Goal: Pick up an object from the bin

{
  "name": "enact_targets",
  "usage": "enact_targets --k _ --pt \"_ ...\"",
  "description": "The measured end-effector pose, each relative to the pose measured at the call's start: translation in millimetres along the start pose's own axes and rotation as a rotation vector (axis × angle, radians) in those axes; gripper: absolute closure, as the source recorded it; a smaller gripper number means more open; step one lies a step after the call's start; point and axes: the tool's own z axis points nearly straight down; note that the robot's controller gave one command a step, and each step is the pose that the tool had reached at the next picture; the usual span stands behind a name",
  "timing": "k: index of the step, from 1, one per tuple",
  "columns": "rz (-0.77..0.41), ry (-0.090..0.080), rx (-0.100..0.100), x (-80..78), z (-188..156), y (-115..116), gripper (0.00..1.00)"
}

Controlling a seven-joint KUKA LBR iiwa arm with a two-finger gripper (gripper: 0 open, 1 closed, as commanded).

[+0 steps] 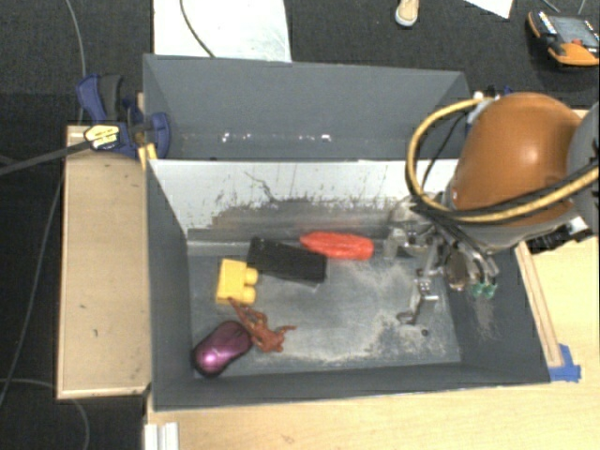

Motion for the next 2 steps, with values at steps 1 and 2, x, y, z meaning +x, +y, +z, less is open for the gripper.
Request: enact_targets --k 1,2 --pt "0.0 -0.008 0.0 -1.4 -4.4 0.0 0.0" --pt "0.012 -0.017 0.0 -93.8 160.0 -76.1 0.0"
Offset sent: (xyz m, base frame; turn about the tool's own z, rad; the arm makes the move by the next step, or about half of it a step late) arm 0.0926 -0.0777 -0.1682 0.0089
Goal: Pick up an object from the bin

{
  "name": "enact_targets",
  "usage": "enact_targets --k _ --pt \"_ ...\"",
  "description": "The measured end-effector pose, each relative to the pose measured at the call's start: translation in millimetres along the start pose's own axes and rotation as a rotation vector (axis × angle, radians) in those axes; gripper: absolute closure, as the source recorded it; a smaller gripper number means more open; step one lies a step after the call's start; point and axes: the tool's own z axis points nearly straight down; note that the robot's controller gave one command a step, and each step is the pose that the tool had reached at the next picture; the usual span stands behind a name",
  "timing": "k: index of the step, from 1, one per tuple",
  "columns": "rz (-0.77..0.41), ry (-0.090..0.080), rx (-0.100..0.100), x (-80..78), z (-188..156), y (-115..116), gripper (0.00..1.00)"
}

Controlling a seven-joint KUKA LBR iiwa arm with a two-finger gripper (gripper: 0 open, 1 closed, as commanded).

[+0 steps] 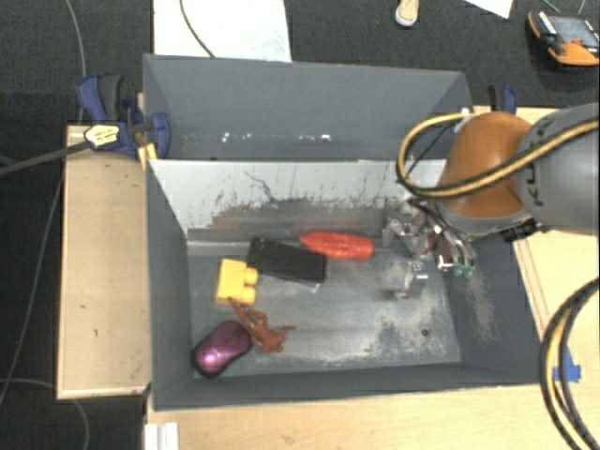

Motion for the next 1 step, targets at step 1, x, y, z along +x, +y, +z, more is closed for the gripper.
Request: enact_targets --k 1 --pt "0.122 -0.009 -0.007 9.4 -61.0 133.7 0.0"
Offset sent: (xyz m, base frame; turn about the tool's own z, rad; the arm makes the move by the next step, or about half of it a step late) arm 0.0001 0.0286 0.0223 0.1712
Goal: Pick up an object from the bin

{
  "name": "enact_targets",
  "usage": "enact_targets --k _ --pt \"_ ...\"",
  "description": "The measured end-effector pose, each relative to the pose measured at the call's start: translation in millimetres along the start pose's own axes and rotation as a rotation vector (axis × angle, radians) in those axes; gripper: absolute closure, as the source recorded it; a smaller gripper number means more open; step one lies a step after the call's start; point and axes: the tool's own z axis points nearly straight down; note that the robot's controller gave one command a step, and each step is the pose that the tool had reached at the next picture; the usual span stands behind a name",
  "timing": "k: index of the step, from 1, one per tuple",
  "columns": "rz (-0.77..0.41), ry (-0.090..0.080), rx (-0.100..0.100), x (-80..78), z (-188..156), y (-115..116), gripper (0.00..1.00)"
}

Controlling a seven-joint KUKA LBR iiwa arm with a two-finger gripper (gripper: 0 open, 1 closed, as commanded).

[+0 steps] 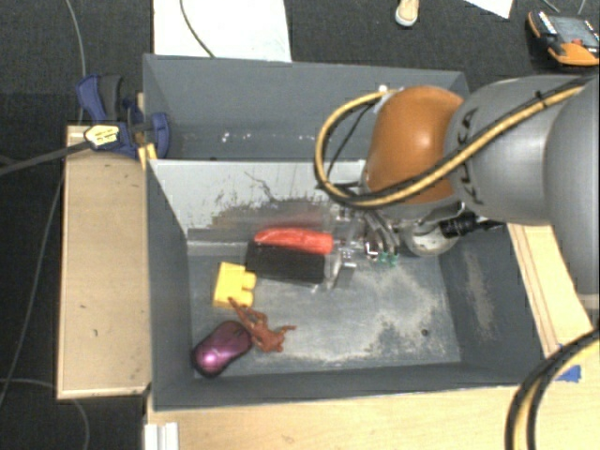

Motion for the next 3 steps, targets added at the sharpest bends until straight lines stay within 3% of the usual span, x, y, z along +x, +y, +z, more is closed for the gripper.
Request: enact_targets --k 1,2,3 --pt "0.05 0.019 0.013 -22.5 37.7 -103.7 0.0" --pt "0.062 0.003 0.001 1.7 67.8 54.7 0.0" --pt "0.42 0.013 0.011 -18.7 67.2 -101.6 1.0"
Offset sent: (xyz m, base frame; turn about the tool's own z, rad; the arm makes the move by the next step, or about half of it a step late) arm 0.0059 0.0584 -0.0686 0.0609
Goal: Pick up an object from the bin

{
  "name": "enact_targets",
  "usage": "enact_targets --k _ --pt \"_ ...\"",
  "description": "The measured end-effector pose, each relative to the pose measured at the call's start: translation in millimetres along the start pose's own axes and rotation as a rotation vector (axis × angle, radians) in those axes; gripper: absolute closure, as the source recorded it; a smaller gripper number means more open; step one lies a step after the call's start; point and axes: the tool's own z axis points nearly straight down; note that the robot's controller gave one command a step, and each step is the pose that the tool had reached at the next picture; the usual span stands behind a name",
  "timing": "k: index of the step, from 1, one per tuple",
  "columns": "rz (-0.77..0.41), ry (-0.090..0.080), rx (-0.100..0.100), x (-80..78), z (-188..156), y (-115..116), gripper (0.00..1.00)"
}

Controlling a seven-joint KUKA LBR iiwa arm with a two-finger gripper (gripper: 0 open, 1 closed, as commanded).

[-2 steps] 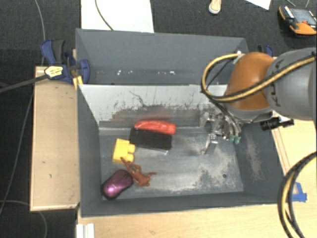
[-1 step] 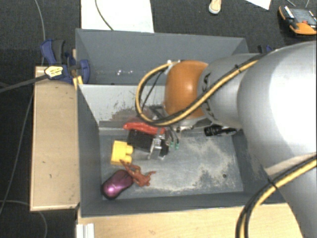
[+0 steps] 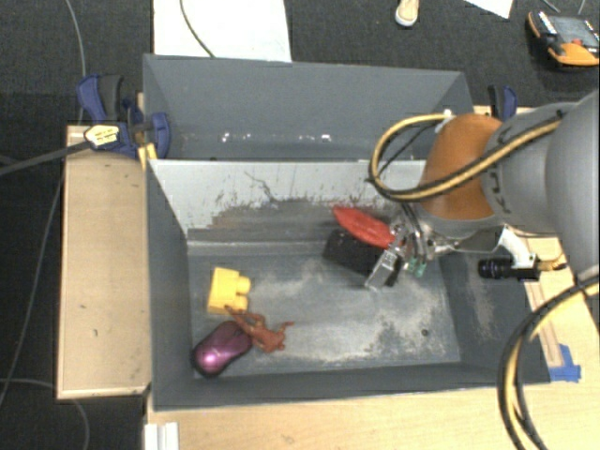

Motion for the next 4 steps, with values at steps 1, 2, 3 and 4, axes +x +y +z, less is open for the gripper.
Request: enact_targets --k 1,2,3,4 --pt "-0.003 -0.001 0.003 0.5 0.4 0.5 1.0" --pt "-0.004 -0.002 0.003 0.5 -1.3 0.2 1.0" --pt "-0.005 -0.001 0.004 1.0 -15.2 0.1 1.0" --pt "-0.006 -0.002 0.003 0.8 -32.1 0.1 1.0"
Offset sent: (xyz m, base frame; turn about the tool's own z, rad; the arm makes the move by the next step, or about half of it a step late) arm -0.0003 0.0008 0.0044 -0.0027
